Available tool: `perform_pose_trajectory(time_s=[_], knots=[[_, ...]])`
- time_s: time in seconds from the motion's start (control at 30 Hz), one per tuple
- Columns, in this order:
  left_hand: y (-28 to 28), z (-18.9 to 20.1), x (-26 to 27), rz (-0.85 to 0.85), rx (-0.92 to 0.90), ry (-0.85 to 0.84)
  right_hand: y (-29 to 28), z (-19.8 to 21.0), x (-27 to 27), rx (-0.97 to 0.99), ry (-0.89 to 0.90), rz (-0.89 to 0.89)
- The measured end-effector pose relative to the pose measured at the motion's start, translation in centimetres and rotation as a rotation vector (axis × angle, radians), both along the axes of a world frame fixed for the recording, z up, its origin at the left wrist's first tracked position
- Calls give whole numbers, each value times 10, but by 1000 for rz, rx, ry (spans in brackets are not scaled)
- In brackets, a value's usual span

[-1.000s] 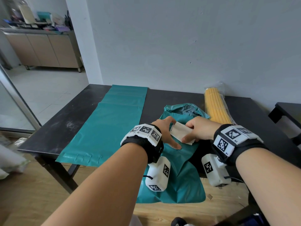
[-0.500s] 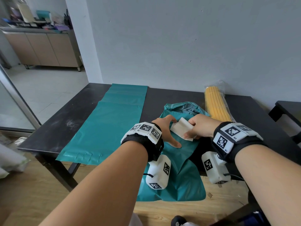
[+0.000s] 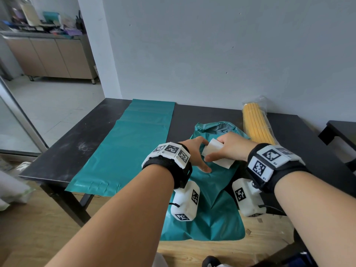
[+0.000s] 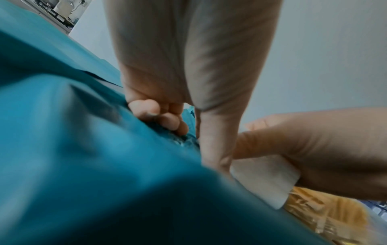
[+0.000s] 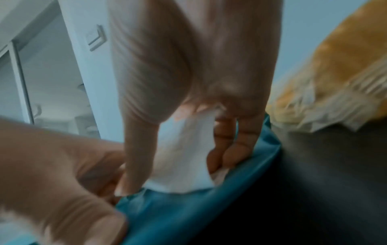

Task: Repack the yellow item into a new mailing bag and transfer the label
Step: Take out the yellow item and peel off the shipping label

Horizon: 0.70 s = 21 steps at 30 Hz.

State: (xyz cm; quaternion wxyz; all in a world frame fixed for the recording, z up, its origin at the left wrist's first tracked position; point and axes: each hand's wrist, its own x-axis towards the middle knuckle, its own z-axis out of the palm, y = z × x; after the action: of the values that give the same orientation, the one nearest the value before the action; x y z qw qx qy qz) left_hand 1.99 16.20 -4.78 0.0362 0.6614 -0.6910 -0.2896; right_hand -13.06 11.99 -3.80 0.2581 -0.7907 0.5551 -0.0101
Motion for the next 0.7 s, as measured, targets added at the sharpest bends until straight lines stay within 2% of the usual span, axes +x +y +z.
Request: perform_pose_trajectory(time_s=[0.2, 0.7], knots=[[2, 1, 0, -25, -11, 8, -5, -8, 4, -60, 35, -63], [3, 3, -2, -40, -14, -60, -2, -4, 4, -32, 53, -108]])
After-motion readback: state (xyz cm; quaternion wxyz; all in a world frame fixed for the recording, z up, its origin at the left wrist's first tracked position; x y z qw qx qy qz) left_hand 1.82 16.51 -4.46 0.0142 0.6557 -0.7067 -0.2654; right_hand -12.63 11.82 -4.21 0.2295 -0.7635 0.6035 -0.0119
